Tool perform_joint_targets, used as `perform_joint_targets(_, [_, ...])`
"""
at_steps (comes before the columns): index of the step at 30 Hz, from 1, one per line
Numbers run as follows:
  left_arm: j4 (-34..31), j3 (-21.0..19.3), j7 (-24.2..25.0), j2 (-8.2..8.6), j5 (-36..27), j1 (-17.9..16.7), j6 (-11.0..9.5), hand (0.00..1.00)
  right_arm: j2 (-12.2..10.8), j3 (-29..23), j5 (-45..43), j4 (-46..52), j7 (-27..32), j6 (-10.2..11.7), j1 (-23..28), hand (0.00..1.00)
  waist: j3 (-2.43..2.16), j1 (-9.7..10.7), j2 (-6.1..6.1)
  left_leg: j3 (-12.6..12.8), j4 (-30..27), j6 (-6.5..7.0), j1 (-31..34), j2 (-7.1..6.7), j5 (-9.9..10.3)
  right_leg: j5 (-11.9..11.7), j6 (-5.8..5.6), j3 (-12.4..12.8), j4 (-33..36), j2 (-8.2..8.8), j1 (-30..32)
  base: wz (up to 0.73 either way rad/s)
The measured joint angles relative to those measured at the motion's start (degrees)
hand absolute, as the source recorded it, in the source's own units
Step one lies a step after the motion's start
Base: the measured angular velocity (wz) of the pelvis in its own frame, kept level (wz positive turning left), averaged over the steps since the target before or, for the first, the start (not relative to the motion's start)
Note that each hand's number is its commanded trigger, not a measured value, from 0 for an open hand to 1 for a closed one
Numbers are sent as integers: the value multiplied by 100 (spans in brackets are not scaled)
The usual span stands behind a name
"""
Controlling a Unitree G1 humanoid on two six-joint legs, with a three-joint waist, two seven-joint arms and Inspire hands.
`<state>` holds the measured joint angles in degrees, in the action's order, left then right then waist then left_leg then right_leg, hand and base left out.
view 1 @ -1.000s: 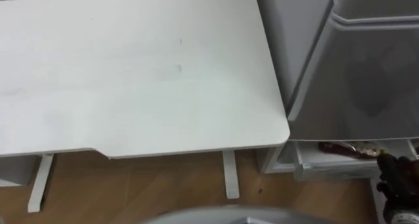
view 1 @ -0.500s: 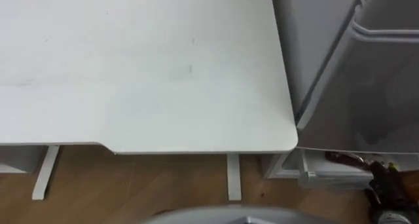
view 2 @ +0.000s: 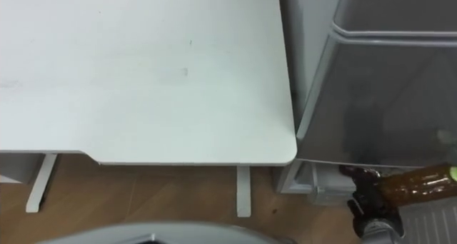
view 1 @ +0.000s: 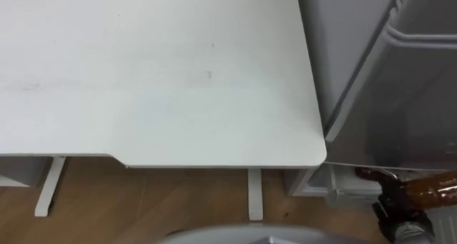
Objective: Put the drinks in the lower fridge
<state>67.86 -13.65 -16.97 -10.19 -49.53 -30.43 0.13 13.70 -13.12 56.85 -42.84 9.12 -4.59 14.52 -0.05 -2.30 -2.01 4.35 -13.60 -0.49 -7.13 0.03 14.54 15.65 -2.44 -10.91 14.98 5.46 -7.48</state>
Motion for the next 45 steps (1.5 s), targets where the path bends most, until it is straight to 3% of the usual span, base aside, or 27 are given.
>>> perform_joint_targets(5, [26,408,843,-60,1180,615,264,0,302,107,163,-555,-252,-113,-624,100,39,158,-5,17,-388,11,590,-18,7,80,35,-15,482,100,617,2])
perform_joint_targets(7, [-2,663,1114,-193,1576,1088,341,0,457,204,259,-896,-281,-113,-1113,100,101,207,47,51,-704,13,1084,-46,8,181,66,60,961,185,1184,-3])
perform_joint_targets(10, [-37,903,1302,-345,2022,1654,335,0,503,330,595,-1362,-283,-88,-1823,100,160,220,149,25,-1300,30,1901,-49,28,258,128,159,1627,244,2002,-7])
perform_joint_targets(13, [-28,1152,1451,-373,2222,2081,272,0,508,352,801,-1934,-282,-29,-2512,100,195,178,139,35,-1885,43,2665,20,80,265,210,209,2116,228,2756,-1])
perform_joint_targets(16, [-15,1393,1551,-375,2227,2232,310,0,538,404,1079,-2256,-259,-28,-2946,100,225,49,166,20,-2364,43,3362,96,235,331,295,258,2608,201,3482,-3])
perform_joint_targets(20, [97,1745,1547,-385,2268,2384,425,0,629,555,1186,-2370,-236,-36,-3215,100,239,-144,243,31,-2798,-6,4115,159,266,367,280,359,3032,156,4246,-6])
perform_joint_targets(22, [120,1850,1536,-380,2319,2477,486,0,657,575,1370,-2402,-150,-39,-3440,100,262,-292,383,116,-2877,28,4444,142,192,305,326,476,3218,178,4683,-14])
perform_joint_targets(28, [124,2050,1345,-395,2425,2766,468,0,690,630,1744,-2479,1,-36,-4003,100,286,-301,491,89,-3215,13,5162,179,118,184,348,479,3490,157,5370,-1])
perform_joint_targets(34, [120,2314,1257,-395,2423,2883,455,0,714,630,2193,-2470,94,-35,-4385,100,284,-294,501,74,-3624,52,5690,217,220,204,408,479,3798,159,5842,0])
perform_joint_targets(40, [83,2335,1251,-398,2436,2888,447,0,803,741,2131,-2471,159,6,-4606,100,288,-470,474,113,-3874,76,5936,223,333,304,367,554,4052,169,6112,-1])
perform_joint_targets(45, [54,2587,1230,-442,2432,2883,446,0,905,750,2081,-2443,224,26,-4783,100,287,-488,463,93,-4170,85,6286,182,420,477,377,529,4400,267,6450,10])
